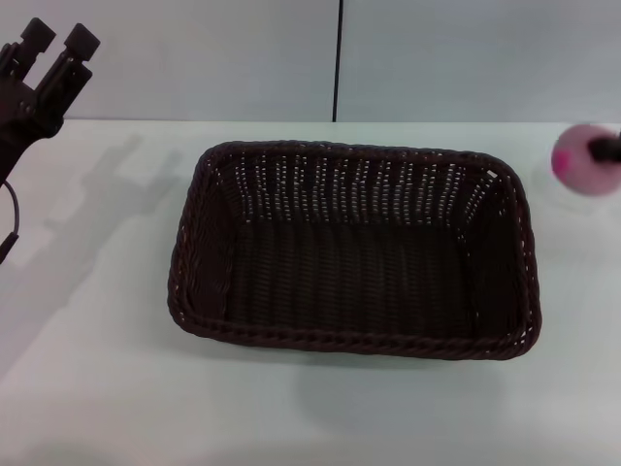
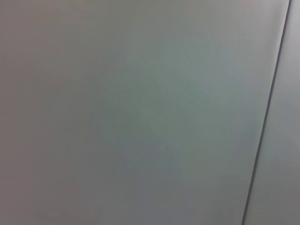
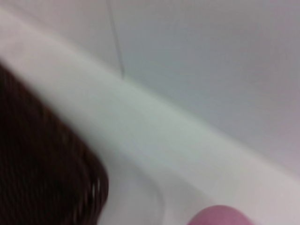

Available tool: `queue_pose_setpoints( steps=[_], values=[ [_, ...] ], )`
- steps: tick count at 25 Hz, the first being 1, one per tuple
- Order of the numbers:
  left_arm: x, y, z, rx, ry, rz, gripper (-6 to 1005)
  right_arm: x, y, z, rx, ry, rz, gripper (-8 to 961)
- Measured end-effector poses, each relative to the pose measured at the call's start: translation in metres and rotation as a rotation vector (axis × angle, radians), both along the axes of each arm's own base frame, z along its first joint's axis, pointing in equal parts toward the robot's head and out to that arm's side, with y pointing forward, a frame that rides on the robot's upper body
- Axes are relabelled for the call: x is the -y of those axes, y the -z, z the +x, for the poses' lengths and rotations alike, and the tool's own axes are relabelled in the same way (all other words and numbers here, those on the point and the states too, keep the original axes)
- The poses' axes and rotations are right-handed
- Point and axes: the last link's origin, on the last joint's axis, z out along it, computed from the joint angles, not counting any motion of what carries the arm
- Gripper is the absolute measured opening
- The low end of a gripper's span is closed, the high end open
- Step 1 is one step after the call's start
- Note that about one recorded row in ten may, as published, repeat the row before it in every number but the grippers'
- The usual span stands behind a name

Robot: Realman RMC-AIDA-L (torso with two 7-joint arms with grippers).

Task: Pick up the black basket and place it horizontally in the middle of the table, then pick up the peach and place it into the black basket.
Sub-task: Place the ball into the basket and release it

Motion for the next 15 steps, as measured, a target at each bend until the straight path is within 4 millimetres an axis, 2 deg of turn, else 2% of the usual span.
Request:
queue_pose_setpoints(
  steps=[1, 3, 6, 7, 9, 10, 11, 12, 13, 14, 15],
  values=[
    [0.0, 0.0, 0.0, 0.0, 0.0, 0.0, 705, 0.002, -0.009, -0.007, -0.054, -0.029, 0.036, 79],
    [0.0, 0.0, 0.0, 0.0, 0.0, 0.0, 704, 0.004, -0.013, -0.013, -0.088, -0.051, 0.052, 52],
    [0.0, 0.0, 0.0, 0.0, -0.001, 0.0, 703, 0.013, -0.028, -0.039, -0.243, -0.17, 0.104, 34],
    [0.0, 0.0, 0.0, 0.0, -0.001, 0.0, 703, 0.013, -0.028, -0.039, -0.243, -0.17, 0.104, 32],
    [0.0, 0.0, 0.0, -0.001, -0.001, 0.0, 703, 0.019, -0.031, -0.057, -0.337, -0.251, 0.104, 27],
    [0.0, 0.0, 0.0, -0.001, -0.001, 0.0, 702, 0.021, -0.031, -0.063, -0.368, -0.281, 0.095, 27],
    [0.0, 0.0, 0.0, -0.001, -0.001, 0.0, 702, 0.026, -0.027, -0.078, -0.43, -0.357, 0.047, 26],
    [0.0, 0.0, 0.0, -0.001, -0.001, 0.0, 702, 0.026, -0.027, -0.078, -0.43, -0.357, 0.047, 26],
    [0.0, -0.001, 0.0, -0.001, -0.001, 0.001, 701, 0.027, -0.015, -0.091, -0.453, -0.407, -0.018, 26],
    [0.0, -0.001, 0.0, -0.001, -0.002, 0.002, 701, 0.027, -0.015, -0.091, -0.453, -0.407, -0.018, 25],
    [0.0, -0.001, 0.0, 0.0, -0.002, 0.002, 701, 0.026, -0.006, -0.097, -0.455, -0.428, -0.057, 25]
  ],
)
